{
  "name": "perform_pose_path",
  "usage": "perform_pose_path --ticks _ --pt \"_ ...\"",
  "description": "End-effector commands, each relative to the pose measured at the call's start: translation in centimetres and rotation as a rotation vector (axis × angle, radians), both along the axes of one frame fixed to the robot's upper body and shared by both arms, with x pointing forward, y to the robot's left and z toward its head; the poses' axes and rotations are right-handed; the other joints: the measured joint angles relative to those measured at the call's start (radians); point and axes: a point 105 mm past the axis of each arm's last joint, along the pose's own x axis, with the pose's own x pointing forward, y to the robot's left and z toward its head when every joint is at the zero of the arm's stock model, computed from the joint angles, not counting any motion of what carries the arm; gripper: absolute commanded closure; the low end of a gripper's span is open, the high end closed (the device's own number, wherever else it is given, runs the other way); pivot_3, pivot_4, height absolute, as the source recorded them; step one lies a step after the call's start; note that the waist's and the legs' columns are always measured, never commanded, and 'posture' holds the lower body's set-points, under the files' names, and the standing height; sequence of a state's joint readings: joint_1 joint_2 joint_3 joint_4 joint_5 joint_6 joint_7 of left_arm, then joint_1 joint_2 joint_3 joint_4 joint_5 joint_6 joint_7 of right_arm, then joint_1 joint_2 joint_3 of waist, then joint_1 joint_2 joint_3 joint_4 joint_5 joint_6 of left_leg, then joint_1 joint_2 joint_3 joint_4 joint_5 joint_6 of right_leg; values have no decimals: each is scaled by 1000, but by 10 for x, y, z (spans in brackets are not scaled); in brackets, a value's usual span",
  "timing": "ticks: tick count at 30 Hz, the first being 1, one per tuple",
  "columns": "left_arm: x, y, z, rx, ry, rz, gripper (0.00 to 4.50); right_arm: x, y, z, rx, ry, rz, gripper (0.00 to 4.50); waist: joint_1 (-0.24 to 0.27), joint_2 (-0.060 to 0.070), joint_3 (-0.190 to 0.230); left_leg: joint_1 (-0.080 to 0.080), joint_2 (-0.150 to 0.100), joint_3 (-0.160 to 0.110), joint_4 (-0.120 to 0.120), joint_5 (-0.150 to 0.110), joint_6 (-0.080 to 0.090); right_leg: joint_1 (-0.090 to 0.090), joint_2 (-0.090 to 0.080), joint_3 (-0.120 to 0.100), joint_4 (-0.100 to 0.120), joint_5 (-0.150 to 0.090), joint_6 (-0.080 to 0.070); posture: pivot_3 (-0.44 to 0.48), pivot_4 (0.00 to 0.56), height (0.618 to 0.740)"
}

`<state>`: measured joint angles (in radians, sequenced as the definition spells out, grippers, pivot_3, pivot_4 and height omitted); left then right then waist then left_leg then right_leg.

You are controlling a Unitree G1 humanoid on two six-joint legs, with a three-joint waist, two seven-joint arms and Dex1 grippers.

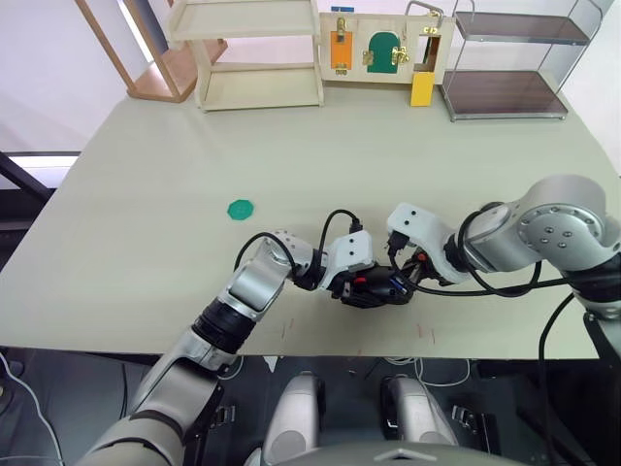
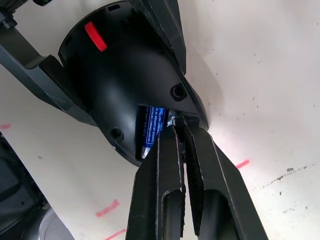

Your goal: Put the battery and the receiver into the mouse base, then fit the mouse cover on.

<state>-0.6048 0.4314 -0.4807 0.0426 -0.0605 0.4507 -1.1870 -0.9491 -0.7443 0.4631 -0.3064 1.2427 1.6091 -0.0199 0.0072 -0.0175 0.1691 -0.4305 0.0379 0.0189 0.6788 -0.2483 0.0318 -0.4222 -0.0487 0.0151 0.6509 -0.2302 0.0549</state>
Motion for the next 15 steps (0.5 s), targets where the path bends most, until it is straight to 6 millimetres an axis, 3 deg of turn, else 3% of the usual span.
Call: perform_pose_path --ticks 1,15 --pt "-9 3 -17 57 57 -26 1573 7 -4 10 26 -53 -33 4500 -1 0 0 0 0 0 0 0 0 0 0 0 0 0 0 0 150 740" --pt "-9 2 -17 53 58 -35 1573 2 -15 5 7 -20 -55 4500 0 0 0 0 0 0 0 0 0 0 0 0 1 0 0 0 150 740"
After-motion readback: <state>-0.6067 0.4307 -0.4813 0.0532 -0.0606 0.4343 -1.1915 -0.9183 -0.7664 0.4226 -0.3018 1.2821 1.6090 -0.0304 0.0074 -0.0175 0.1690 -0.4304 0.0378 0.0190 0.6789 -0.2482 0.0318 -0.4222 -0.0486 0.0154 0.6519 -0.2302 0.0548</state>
